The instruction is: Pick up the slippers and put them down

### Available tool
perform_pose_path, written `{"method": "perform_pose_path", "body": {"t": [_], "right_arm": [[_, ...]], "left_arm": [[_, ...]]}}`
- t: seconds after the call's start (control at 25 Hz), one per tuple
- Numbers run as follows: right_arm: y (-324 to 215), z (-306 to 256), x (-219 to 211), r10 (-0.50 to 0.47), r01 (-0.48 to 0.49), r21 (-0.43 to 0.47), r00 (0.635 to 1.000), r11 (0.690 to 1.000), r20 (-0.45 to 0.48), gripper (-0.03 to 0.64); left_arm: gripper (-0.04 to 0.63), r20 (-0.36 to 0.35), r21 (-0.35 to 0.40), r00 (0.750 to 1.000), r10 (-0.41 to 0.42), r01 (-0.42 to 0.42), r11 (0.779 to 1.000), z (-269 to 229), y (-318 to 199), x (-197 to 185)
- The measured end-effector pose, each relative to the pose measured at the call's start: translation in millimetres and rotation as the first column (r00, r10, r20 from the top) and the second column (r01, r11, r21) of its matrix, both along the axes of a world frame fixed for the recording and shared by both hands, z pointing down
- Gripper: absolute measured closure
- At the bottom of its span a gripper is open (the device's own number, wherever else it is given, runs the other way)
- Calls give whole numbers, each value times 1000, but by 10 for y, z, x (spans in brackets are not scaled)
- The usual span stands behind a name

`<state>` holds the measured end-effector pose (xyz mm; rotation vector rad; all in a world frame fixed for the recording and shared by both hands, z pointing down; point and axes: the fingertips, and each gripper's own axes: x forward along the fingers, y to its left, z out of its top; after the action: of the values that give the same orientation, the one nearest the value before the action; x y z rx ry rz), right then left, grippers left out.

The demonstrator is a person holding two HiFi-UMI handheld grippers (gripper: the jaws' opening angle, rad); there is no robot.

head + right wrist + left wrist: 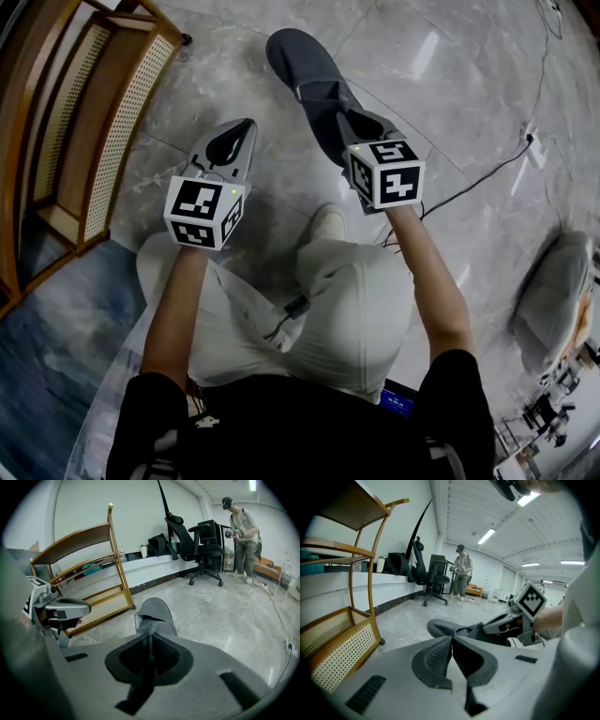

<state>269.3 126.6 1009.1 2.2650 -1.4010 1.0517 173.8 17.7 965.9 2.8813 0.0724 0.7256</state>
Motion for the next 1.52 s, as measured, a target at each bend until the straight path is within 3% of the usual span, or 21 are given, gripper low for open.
{"method": "perform_pose_path", "body": {"t": [0.64, 1.08, 1.52], "right_arm": [[-36, 517, -131, -19, 20, -27, 999, 999, 32, 604], [34, 933, -216, -15, 21, -76, 997, 997, 72, 604], [16, 1343, -299, -27, 40, -116, 993, 992, 112, 604]], "left_arm": [[589, 48, 44, 999, 20, -22, 999, 349, -67, -135], [589, 107, 41, 994, 13, -17, 999, 625, -77, -298], [589, 114, 19, 993, -12, 10, 1000, 730, -148, -344]]}}
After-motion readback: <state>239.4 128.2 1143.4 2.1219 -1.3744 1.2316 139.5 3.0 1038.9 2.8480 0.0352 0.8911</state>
